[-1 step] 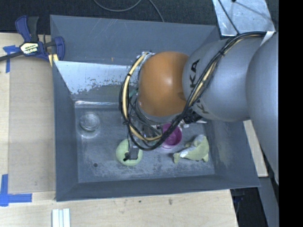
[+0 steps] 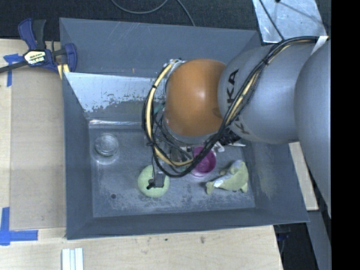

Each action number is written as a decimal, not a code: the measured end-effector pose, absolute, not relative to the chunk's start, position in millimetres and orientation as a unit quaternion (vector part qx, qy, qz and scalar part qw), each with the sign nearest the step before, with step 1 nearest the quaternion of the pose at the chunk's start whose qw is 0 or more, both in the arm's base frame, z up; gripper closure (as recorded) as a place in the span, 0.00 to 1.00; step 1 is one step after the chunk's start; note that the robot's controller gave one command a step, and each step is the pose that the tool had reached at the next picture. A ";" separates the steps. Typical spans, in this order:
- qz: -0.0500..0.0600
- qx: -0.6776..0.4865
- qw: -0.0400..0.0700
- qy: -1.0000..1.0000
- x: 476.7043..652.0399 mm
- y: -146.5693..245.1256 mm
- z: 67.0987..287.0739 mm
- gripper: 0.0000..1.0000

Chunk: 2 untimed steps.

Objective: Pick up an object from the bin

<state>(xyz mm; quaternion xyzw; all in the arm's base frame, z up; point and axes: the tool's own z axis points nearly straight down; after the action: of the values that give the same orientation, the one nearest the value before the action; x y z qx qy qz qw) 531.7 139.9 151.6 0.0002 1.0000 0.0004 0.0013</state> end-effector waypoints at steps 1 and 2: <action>0.001 0.012 0.002 1.000 522.9 117.9 76.2 0.00; 0.000 -0.008 0.000 1.000 521.0 115.4 114.9 0.00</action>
Offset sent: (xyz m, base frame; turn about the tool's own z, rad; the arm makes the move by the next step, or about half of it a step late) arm -0.0105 -0.0249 -0.0186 -0.0286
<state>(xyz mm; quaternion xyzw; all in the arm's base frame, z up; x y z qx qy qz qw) 521.0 115.4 114.9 -0.0077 1.0000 -0.0001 -0.0003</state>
